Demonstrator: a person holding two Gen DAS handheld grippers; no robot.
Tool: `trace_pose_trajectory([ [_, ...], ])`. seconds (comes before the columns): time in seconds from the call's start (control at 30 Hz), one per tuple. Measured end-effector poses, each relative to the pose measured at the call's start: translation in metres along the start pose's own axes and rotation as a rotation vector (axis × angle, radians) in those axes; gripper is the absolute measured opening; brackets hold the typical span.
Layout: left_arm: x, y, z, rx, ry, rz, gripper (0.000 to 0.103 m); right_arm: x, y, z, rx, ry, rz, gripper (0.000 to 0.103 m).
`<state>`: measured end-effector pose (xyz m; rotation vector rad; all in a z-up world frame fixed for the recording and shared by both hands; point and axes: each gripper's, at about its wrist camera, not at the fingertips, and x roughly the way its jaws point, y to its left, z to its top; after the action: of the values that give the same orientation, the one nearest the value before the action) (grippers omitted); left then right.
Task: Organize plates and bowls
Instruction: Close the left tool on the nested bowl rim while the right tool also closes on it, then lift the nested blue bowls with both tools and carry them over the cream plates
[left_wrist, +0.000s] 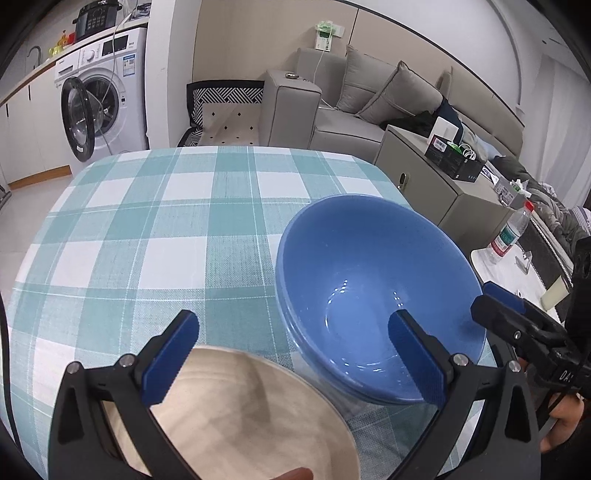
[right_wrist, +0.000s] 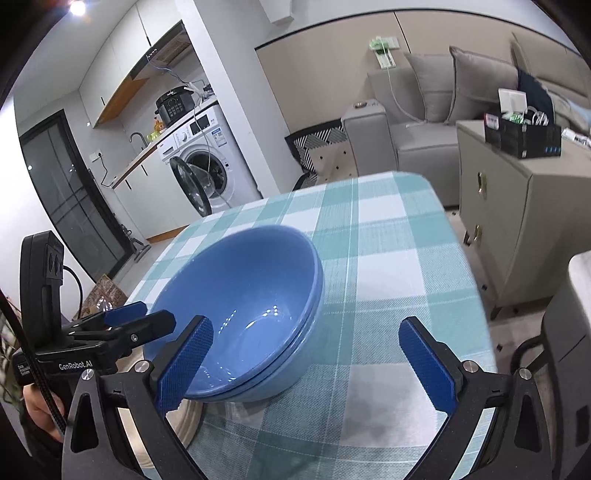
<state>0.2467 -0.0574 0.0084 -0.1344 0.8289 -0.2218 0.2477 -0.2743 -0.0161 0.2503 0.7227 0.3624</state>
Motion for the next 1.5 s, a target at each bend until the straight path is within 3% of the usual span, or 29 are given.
trace_pose_trajectory([
  [0.43,0.011,0.004,-0.001,-0.048,0.018,-0.051,0.096,0.021,0.004,-0.01,0.038,0.056,0.093,0.102],
  [0.5,0.012,0.003,-0.001,-0.044,0.029,-0.062,0.087,0.023,0.006,-0.01,0.036,0.058,0.101,0.1],
  [0.57,0.014,0.004,-0.001,-0.047,0.034,-0.064,0.085,0.023,0.008,-0.011,0.032,0.062,0.107,0.097],
  [0.67,0.015,0.002,-0.002,-0.045,0.043,-0.07,0.066,0.023,0.01,-0.01,0.025,0.061,0.119,0.091],
  [0.8,0.015,-0.002,-0.003,-0.024,0.046,-0.073,0.059,0.022,0.011,-0.01,0.023,0.05,0.137,0.084],
  [0.87,0.014,-0.004,-0.003,-0.014,0.043,-0.073,0.053,0.021,0.013,-0.01,0.013,0.045,0.138,0.076],
  [0.97,0.013,-0.008,-0.003,0.004,0.038,-0.079,0.048,0.021,0.016,-0.01,-0.004,0.044,0.124,0.073],
  [1.5,0.012,-0.014,-0.004,0.049,0.029,-0.011,0.041,0.018,0.013,-0.009,-0.029,0.026,0.072,0.059],
])
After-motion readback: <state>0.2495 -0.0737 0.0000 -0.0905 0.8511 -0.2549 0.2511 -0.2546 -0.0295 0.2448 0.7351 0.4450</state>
